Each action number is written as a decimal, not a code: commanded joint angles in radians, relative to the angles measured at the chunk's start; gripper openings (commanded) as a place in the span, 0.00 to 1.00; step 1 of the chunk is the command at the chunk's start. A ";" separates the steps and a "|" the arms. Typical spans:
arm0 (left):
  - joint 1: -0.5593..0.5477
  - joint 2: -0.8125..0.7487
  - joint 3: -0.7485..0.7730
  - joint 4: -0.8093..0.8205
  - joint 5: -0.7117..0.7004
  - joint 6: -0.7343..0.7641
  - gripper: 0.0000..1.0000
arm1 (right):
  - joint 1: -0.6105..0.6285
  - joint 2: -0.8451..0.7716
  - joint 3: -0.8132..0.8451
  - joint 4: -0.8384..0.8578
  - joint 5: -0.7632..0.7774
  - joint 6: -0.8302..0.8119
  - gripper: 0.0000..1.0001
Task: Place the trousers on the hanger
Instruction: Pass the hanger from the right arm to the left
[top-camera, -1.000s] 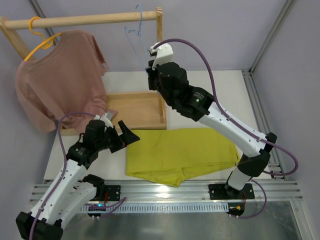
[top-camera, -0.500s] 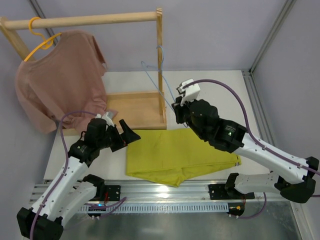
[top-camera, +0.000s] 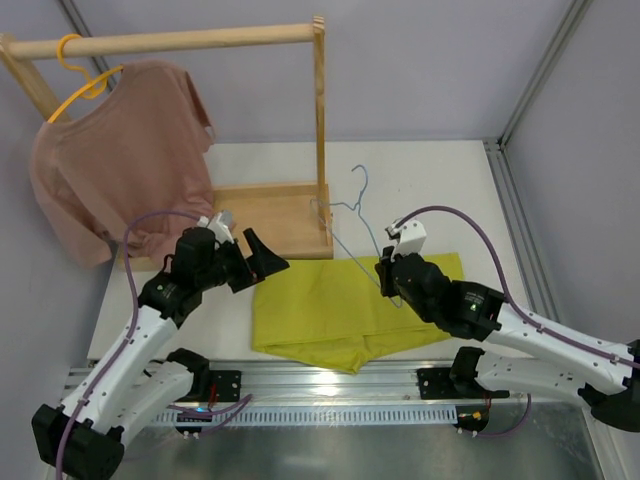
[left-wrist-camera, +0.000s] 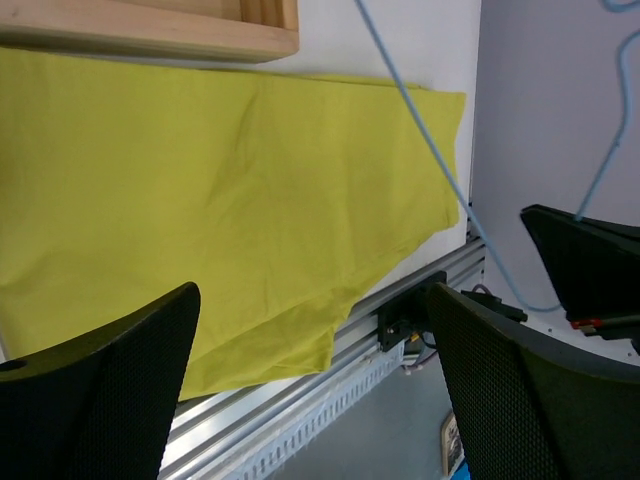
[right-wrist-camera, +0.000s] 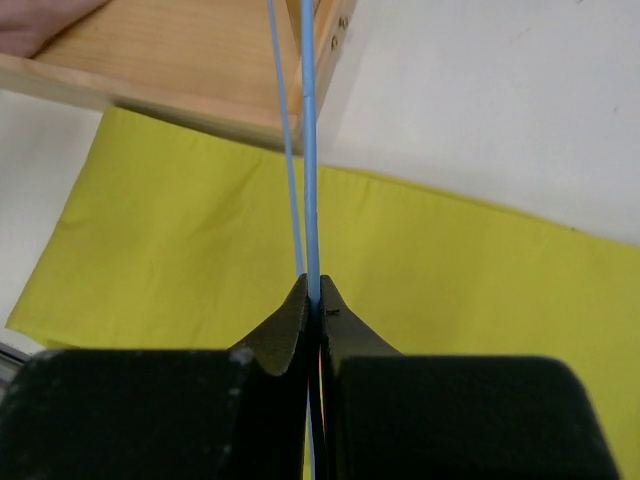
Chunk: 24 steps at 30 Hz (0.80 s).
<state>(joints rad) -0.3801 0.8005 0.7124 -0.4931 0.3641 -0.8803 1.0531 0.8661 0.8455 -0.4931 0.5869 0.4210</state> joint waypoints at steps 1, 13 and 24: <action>-0.060 0.022 0.013 0.117 0.004 -0.046 0.95 | 0.007 -0.004 -0.040 -0.010 0.034 0.149 0.04; -0.232 0.203 0.081 0.298 -0.053 -0.098 0.92 | 0.186 -0.007 -0.160 -0.171 0.160 0.466 0.04; -0.275 0.351 0.197 0.452 -0.019 -0.169 0.91 | 0.220 -0.082 -0.166 0.030 0.065 0.249 0.04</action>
<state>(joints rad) -0.6445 1.1240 0.8368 -0.1333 0.3336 -1.0115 1.2610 0.7918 0.6792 -0.5442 0.6384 0.7124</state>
